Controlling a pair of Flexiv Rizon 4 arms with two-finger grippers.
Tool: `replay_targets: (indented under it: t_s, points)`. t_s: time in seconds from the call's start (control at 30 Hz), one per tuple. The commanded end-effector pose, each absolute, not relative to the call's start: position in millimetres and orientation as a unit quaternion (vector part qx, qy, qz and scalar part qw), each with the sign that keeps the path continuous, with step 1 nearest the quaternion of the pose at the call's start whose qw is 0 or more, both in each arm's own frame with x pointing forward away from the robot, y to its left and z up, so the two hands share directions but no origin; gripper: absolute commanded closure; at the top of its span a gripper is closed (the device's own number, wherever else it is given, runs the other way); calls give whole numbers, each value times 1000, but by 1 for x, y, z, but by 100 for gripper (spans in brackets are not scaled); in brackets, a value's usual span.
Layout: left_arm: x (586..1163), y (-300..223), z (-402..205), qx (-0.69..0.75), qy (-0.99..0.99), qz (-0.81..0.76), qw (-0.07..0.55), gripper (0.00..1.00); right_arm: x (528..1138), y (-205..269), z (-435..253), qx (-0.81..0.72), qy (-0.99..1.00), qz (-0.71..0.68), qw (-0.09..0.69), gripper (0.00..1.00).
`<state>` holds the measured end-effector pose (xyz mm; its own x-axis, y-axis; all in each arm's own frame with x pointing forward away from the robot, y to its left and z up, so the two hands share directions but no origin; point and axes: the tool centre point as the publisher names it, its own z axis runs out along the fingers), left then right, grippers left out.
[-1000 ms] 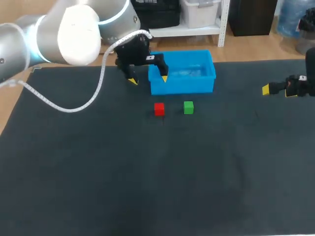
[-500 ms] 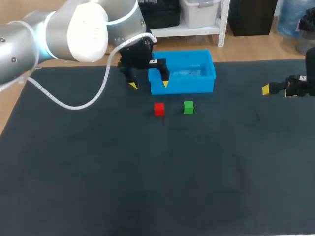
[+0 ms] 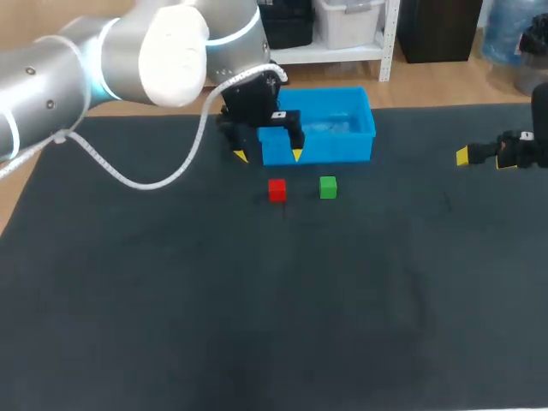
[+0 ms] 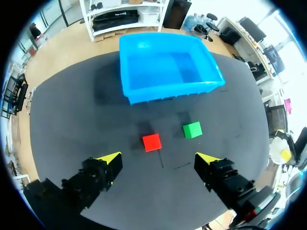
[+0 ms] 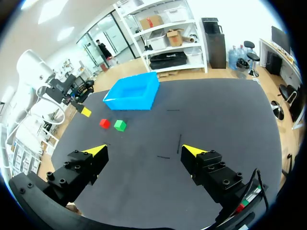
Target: Use the left arm to pick the red cube and place it into the blue plastic box first, then use the right arm to grasp the green cube and put it into the same blue plastic box after the first action is fully finished.
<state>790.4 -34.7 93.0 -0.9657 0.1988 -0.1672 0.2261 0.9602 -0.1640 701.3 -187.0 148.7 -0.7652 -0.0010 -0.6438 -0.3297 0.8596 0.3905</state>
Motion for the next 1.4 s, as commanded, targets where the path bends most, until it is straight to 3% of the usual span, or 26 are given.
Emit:
replay_targets:
  t_s: [0.03,1.4]
  points:
    - [797,-40,89,108,989,-85,64,0,701,-187,149,-91,906,248,330,0]
    - [793,-50,47,105,993,-51,-22,0,701,-187,149,-91,906,248,330,0]
